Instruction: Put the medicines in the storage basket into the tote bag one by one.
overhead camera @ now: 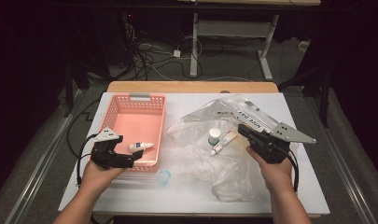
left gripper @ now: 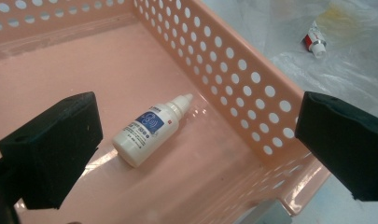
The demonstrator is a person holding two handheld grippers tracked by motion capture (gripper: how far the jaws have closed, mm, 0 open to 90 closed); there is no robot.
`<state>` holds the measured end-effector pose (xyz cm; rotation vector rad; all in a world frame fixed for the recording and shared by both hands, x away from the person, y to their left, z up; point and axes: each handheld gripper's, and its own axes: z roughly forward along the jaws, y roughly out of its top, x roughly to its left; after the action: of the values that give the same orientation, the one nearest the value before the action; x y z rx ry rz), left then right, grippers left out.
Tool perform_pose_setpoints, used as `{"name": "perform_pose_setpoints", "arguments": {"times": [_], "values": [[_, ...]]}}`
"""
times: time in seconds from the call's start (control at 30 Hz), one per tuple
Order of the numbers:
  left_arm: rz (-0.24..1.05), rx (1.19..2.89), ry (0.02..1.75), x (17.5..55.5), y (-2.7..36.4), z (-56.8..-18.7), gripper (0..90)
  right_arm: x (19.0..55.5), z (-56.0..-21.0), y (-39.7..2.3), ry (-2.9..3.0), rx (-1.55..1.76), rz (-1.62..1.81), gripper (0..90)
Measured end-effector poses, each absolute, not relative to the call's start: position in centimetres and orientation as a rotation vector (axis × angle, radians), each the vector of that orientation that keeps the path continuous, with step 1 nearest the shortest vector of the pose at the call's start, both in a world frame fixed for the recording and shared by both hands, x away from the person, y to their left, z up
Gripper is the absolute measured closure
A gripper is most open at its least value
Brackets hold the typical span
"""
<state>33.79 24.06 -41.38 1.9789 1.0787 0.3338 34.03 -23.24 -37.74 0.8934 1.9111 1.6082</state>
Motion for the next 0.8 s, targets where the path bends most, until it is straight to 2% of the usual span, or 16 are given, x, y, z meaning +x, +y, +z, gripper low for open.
{"name": "perform_pose_setpoints", "arguments": {"times": [0.43,0.8], "values": [[0.363,2.007,1.076,36.0,24.0,-39.3,0.6,34.1,-37.8,-23.2,1.915,0.896,1.611,90.0],[0.325,2.077,1.126,39.8,23.3,-40.0,1.9,34.1,-37.8,-23.3,1.913,0.897,1.612,90.0]]}}
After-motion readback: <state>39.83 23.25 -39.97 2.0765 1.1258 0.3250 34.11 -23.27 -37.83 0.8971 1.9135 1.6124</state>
